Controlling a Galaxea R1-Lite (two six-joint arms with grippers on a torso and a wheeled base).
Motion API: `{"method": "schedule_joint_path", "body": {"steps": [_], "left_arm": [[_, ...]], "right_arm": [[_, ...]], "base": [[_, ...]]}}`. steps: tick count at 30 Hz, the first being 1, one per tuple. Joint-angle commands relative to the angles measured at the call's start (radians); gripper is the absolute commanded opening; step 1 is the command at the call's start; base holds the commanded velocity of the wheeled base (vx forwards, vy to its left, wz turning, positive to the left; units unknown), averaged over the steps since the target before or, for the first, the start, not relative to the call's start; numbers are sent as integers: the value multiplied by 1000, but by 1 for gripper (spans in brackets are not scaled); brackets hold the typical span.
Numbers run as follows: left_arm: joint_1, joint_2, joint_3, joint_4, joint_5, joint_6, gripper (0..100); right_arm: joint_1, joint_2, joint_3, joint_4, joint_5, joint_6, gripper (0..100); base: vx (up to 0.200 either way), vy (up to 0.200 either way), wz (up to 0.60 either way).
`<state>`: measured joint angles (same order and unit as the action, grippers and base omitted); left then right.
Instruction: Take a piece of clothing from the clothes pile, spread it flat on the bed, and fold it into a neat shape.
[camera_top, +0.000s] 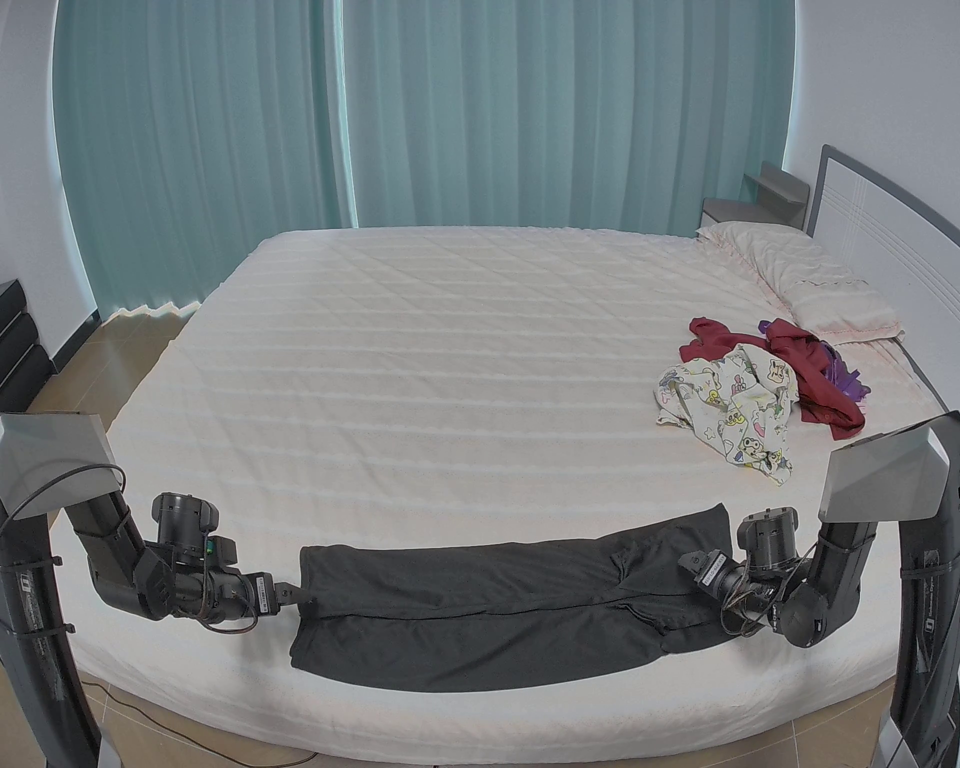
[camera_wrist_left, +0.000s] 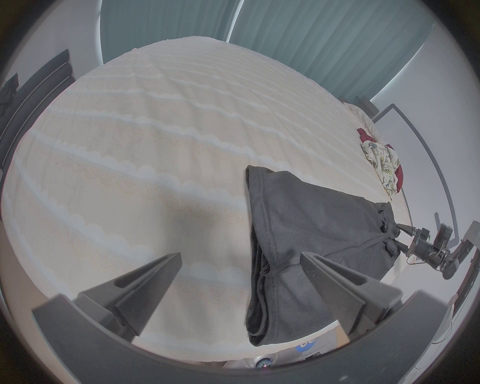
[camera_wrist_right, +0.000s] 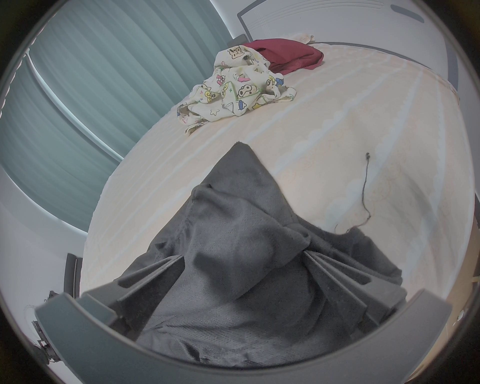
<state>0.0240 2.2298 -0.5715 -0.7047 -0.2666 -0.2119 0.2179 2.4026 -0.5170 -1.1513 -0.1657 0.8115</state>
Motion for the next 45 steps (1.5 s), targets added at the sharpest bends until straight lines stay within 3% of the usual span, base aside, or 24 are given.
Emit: {"method": "schedule_joint_path", "body": {"steps": [1, 8, 13, 19, 24, 36, 45], "left_arm": [[5, -61, 1, 1, -11, -14, 100], [-32, -113, -36, 10, -34, -144, 100], [-26, -122, -39, 54, -36, -152, 100], [-15, -130, -14, 59, -95, -159, 100], [-18, -148, 1, 54, -97, -236, 100], [-35, -113, -10, 47, -85, -222, 100], [-76, -56, 15, 10, -59, -161, 100]], "right_arm": [[-18, -74, 37, -27, 9, 8, 100], [-38, -129, 118, -74, 77, 11, 100], [-32, -125, 143, -133, 84, 9, 100], [-26, -132, 164, -150, 94, 9, 100], [6, -132, 166, -150, 94, 11, 100], [11, -146, 189, -151, 94, 11, 100], [12, -143, 196, -179, 94, 11, 100]], "base": [[0, 0, 0], [0, 0, 0], [0, 0, 0], [0, 0, 0], [0, 0, 0], [0, 0, 0], [0, 0, 0]]}}
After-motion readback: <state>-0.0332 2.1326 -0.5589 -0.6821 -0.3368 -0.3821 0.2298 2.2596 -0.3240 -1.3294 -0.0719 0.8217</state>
